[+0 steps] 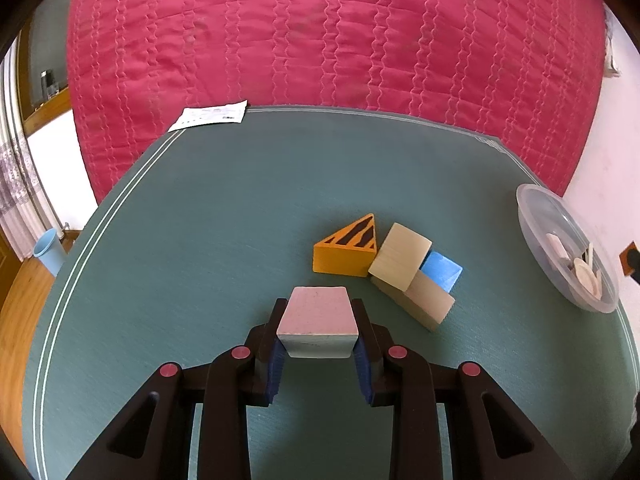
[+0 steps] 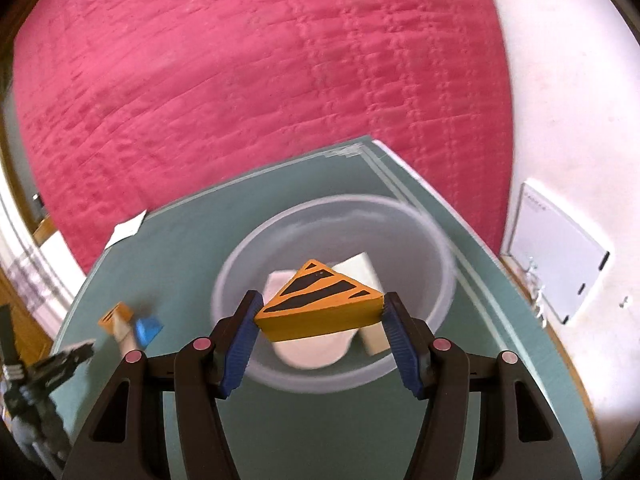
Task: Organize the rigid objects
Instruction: 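Carry the orange triangle over the bowl with the right gripper while the left holds the pink block, then lower the orange triangle into the bowl and open the right gripper, then carry the pink block into the bowl and open the left gripper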
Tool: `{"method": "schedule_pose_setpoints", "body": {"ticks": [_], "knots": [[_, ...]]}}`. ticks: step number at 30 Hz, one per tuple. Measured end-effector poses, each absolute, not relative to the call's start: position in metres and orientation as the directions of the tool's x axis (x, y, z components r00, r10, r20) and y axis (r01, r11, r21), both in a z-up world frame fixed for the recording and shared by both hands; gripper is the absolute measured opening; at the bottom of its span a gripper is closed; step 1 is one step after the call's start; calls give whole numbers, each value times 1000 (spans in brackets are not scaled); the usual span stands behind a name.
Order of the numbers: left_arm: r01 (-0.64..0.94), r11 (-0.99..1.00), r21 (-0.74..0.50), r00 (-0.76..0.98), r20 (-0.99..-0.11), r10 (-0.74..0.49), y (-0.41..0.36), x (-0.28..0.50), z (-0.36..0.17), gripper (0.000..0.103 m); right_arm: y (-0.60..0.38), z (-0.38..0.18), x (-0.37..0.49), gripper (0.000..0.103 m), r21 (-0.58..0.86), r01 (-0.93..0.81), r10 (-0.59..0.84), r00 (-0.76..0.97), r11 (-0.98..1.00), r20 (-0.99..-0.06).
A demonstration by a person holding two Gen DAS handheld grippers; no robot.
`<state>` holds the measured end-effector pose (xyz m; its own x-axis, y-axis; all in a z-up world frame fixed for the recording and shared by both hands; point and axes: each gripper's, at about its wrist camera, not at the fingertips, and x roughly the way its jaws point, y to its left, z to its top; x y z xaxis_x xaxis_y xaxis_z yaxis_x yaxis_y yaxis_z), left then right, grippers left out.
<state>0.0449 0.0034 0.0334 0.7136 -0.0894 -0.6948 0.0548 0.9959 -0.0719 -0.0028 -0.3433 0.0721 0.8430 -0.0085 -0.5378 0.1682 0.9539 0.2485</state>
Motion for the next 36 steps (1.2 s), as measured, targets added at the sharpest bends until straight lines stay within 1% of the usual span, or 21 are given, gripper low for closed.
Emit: {"method": "schedule_pose_setpoints", "body": {"ticks": [6, 10, 17, 20, 27, 36], "knots": [[57, 996, -69, 706, -702, -89, -2, 46, 32, 31, -361, 68, 7, 62, 225, 217, -65, 841, 950, -537], [60, 996, -66, 701, -707, -89, -5, 45, 30, 31, -374, 63, 11, 62, 235, 252, -90, 837, 939, -539], [70, 995, -64, 696, -712, -95, -12, 47, 32, 31, -377, 56, 2, 62, 222, 270, -112, 834, 937, -540], [81, 995, -60, 695, -712, -99, -19, 47, 34, 31, -376, 53, -5, 63, 194, 292, -148, 832, 937, -535], [140, 989, -39, 703, -700, -127, -48, 47, 46, 31, -370, 46, -16, 63, 161, 327, -207, 838, 931, -505], [255, 967, -20, 709, -676, -201, -98, 53, 65, 31, -368, 47, -24, 63, 177, 324, -211, 860, 929, -465]]}}
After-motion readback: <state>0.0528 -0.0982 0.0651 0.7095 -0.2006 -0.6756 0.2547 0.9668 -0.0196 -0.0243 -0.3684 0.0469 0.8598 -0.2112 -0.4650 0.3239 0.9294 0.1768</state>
